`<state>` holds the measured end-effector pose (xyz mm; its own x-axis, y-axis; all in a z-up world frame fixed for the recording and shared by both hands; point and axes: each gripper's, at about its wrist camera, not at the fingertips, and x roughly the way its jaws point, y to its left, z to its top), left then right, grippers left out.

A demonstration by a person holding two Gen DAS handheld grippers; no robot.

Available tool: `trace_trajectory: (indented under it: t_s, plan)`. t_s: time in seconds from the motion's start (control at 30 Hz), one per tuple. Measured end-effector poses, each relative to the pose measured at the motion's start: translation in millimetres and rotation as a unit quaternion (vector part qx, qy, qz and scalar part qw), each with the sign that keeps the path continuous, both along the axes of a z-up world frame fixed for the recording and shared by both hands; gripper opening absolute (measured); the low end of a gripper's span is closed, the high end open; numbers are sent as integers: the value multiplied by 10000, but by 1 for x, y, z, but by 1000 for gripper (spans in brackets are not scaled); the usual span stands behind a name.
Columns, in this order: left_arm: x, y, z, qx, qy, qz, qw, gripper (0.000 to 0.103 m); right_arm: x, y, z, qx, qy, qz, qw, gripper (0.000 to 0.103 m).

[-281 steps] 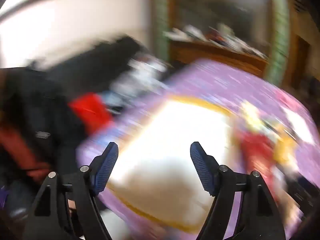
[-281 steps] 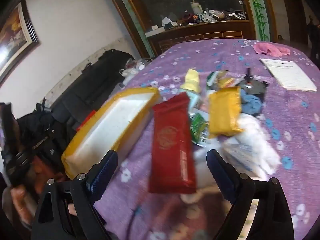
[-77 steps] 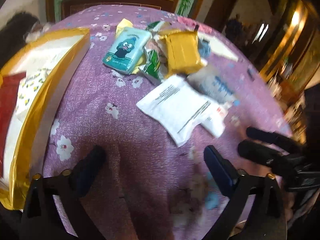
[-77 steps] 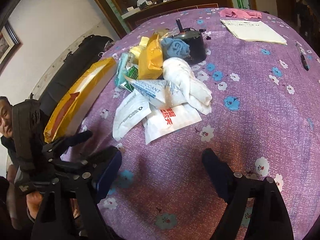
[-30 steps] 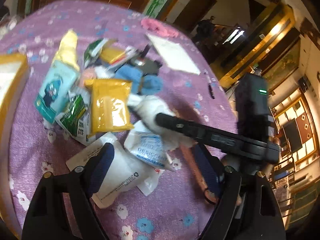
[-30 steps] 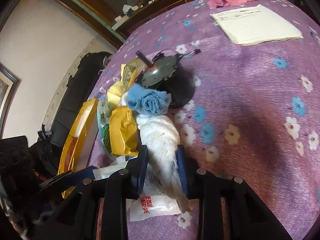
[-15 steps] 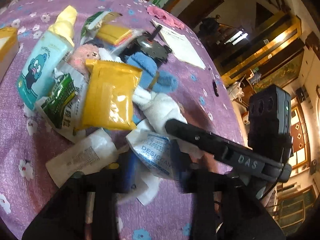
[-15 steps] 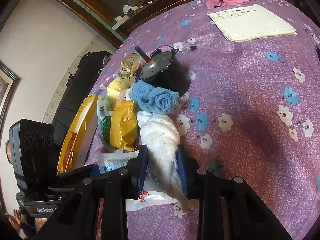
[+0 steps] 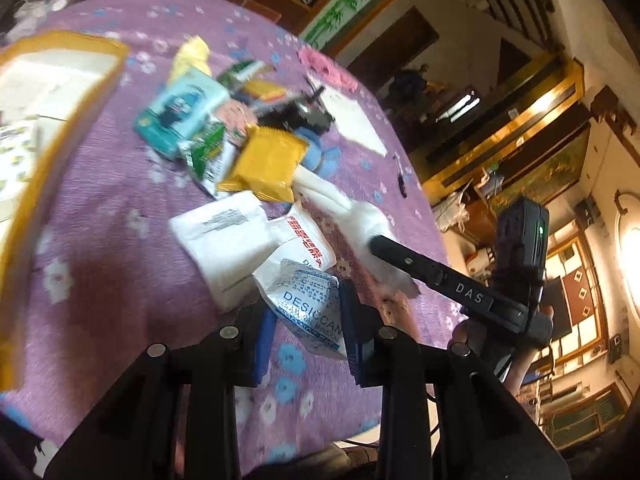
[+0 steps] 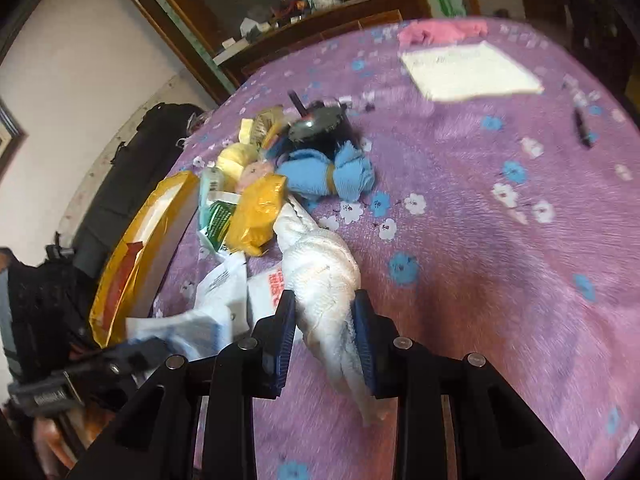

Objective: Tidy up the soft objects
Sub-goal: 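Carry towel roll and desiccant packet into the white box and release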

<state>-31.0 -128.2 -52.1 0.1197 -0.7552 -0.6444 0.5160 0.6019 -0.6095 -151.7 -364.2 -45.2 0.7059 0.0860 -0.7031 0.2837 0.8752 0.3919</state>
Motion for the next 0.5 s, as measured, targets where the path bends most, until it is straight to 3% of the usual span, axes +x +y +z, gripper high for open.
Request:
trace_trajectory:
  t_s: [0.1, 0.3, 0.37, 0.5]
  plan:
    - [-1, 18, 11, -90, -104, 150, 9998, 27, -15, 12, 23, -404, -164, -318, 9985, 27]
    - [2, 64, 40, -214, -456, 547, 9972, 27, -39, 44, 65, -627, -828, -533, 9932, 27]
    - [4, 85, 51, -174, -641, 783, 9947, 27, -41, 67, 76, -699, -1135, -311, 9906, 27]
    - [20, 120, 58, 96, -889, 1300, 9875, 27, -12, 117, 76, -566, -1273, 552, 9887, 28]
